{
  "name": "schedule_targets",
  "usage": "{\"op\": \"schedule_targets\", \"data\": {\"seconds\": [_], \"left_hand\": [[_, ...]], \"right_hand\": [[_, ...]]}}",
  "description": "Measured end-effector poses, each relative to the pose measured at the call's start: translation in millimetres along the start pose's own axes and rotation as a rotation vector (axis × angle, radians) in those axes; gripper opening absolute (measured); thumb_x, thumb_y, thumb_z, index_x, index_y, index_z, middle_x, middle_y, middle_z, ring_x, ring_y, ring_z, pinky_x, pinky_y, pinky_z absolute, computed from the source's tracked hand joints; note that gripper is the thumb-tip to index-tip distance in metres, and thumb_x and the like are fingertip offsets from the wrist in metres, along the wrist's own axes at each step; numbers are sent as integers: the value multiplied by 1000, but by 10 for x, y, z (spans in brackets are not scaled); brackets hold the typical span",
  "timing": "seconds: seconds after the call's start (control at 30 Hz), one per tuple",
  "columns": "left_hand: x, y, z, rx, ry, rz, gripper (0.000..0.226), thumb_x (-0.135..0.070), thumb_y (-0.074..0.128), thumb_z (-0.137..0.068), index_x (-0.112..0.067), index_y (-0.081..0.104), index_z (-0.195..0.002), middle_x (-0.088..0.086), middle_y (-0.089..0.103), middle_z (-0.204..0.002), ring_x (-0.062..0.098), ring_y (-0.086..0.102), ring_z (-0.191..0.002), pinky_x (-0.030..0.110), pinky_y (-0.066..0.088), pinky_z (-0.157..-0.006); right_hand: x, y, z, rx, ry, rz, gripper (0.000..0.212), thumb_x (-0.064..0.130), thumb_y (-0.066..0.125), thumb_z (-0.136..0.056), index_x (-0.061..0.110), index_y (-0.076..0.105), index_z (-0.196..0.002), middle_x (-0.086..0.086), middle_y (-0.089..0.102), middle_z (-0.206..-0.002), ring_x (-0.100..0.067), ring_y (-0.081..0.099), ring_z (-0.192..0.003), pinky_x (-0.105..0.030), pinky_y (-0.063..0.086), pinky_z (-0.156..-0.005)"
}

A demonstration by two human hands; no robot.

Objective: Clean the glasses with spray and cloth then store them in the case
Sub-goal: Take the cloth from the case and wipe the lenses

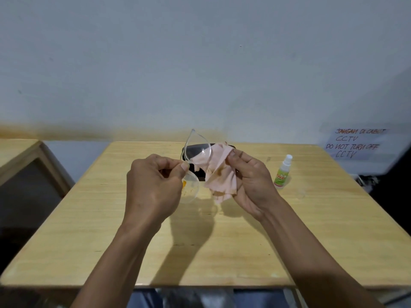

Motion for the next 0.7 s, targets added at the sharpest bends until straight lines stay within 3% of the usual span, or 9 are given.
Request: {"op": "schedule_targets", "data": {"seconds": [0.17,0.3,0.4,0.5,0.53,0.63,0.7], "left_hand": [[-18,-29,-69,-20,-4,-10,20,-20,76,-83,-27,71,-65,-4,70,-81,20,66,-74,33,52,-69],[1,-18,-115,-19,-76,62,14,-21,77,-83,-19,73,-69,0,70,-77,14,57,-61,32,46,-63],[7,27,-121,-7,-140,141,10,-18,77,-82,-14,75,-74,2,74,-82,5,63,-67,21,48,-62],[-8,75,-105,25,-204,227,6,-15,78,-81,-13,74,-76,-2,72,-78,-9,62,-56,7,46,-55],[-17,85,-93,35,-233,254,5,-15,78,-81,-12,75,-80,-5,71,-74,-13,59,-51,9,45,-56],[-25,108,-73,55,-312,328,10,-13,78,-79,-8,75,-87,-16,67,-55,-13,54,-42,17,42,-59],[-44,115,-59,77,-349,368,10,-11,76,-80,-7,75,-88,-18,64,-48,-9,53,-40,15,43,-55]], "right_hand": [[-81,-11,66,85,61,-85,30,11,57,-89,-3,66,-115,-20,72,-108,-24,74,-90,-38,61,-84],[-190,-18,129,137,84,-52,24,11,59,-92,0,70,-110,-32,65,-107,-42,65,-88,-47,61,-82],[-251,24,173,135,66,15,16,14,66,-87,3,71,-98,-30,54,-99,-39,52,-76,-45,61,-71],[-316,85,182,71,-16,121,9,15,75,-80,11,74,-88,-25,65,-94,-33,63,-79,-60,56,-87],[-326,114,187,47,-67,184,4,14,76,-81,14,75,-85,-19,69,-91,-26,67,-79,-55,57,-89],[-337,193,196,-15,-207,357,8,1,73,-87,10,71,-88,-10,74,-86,-15,70,-76,-29,58,-74],[-341,236,202,-45,-258,424,10,0,74,-86,9,71,-88,-11,74,-86,-17,69,-76,-31,59,-74]]}}
Point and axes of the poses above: each hand's wrist, its own z-axis away from the middle knuckle, its own y-axis out of the palm, x = y × z, the point moved 2 cm from there along -z, towards the middle knuckle
